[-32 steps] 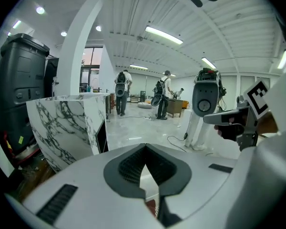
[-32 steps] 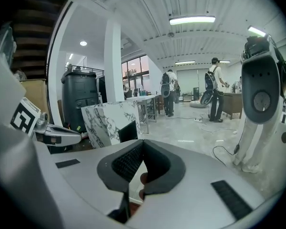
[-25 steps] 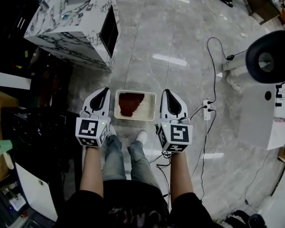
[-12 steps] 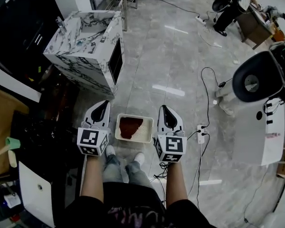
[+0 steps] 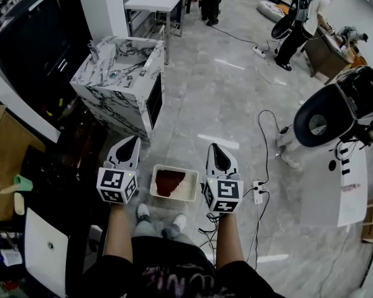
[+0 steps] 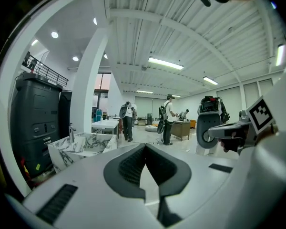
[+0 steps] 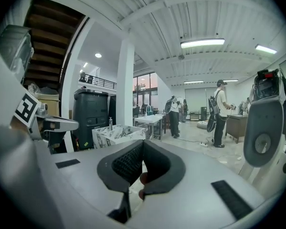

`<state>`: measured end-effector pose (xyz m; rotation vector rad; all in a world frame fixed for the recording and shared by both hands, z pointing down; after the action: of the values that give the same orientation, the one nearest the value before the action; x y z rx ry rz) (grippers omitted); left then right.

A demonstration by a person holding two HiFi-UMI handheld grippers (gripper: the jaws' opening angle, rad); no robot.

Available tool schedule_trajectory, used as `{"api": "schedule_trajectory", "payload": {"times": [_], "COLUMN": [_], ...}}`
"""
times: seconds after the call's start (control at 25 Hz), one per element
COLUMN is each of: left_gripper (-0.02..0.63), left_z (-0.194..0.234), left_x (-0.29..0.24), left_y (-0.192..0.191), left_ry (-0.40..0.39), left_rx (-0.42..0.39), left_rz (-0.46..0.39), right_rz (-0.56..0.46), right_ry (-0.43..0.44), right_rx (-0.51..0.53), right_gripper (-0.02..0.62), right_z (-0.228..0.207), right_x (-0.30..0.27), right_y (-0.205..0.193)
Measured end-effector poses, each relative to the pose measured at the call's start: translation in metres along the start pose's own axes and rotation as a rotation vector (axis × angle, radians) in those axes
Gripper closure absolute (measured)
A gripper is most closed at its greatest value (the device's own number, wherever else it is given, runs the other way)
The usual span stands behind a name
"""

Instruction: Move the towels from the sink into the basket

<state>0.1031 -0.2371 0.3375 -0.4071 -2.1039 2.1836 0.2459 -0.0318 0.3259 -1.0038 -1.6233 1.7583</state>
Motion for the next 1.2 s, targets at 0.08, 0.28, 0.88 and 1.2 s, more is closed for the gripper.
{"api": "schedule_trajectory", "payload": {"times": [0.08, 0.28, 0.88, 1.2], "left_gripper": [0.591, 0.591, 0.591, 0.591], "left_z": [0.001, -0.008, -0.024, -0.020], "left_x": [0.004, 0.006, 0.015, 0.022], "left_y": [0.008, 0.028, 0.064, 0.071], "left_ry": [0.001, -0.015, -0.031, -0.027], "left_rx": [-0.009, -0.021, -0.065, -0.080], "left_rz": [-0.012, -0.041, -0.092, -0.103], "right_rz": [-0.014, -0.033, -0.094, -0.105], "right_ry": [0.009, 0.017, -0.008, 0.002], "right_rx": [0.006, 0.005, 0.028, 0.030], "right_gripper": [0.581, 0.581, 0.581, 0.581], "right_z": [0.003, 0.004, -0.013, -0.009], "right_x": [0.003, 0.015, 0.033, 0.035], "right_y": [0.006, 0.020, 0.048, 0.053]}}
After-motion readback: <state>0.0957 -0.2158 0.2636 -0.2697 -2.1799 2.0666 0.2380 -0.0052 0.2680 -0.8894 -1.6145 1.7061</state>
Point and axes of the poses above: the fingertips, and each gripper's own axes: x backward along the fingers, z to its left, y out of its top, the point moved 4 cm from there along x, backward along the fingers, and after that the axes turned 4 degrees about -z, right-handed, at the moved point
